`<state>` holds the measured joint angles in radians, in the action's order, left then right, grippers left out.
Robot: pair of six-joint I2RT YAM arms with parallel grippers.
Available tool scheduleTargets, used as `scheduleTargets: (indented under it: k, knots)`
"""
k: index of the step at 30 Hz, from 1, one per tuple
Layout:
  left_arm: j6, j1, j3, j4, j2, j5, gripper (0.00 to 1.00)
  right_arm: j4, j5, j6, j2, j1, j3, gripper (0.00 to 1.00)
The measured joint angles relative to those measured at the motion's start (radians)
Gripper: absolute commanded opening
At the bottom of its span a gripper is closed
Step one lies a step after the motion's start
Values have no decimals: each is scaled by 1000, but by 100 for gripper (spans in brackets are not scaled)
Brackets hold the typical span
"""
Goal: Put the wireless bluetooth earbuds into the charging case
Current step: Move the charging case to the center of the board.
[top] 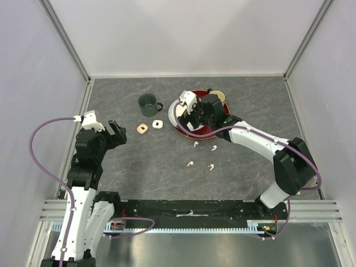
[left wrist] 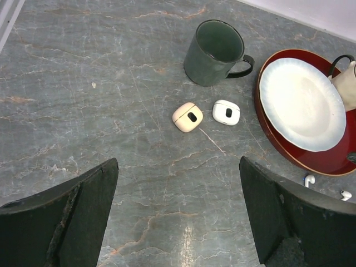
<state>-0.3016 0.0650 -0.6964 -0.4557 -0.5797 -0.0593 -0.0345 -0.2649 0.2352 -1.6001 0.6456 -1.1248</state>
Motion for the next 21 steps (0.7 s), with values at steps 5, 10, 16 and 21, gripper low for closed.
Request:
scheduleTargets:
  k: [5,10,16,21]
  knots:
    - [-5,-36,0,10,-10,43,95,3,1,52,-15,21,-18,98]
    - [-6,-38,6,16,-14,48,95,-47,7,46,-29,31,-19,98]
    - [-6,-38,6,16,-8,48,95,-128,-4,42,-104,33,-55,98]
    - [-7,-38,8,16,0,48,95,-86,-16,68,-182,62,-129,98]
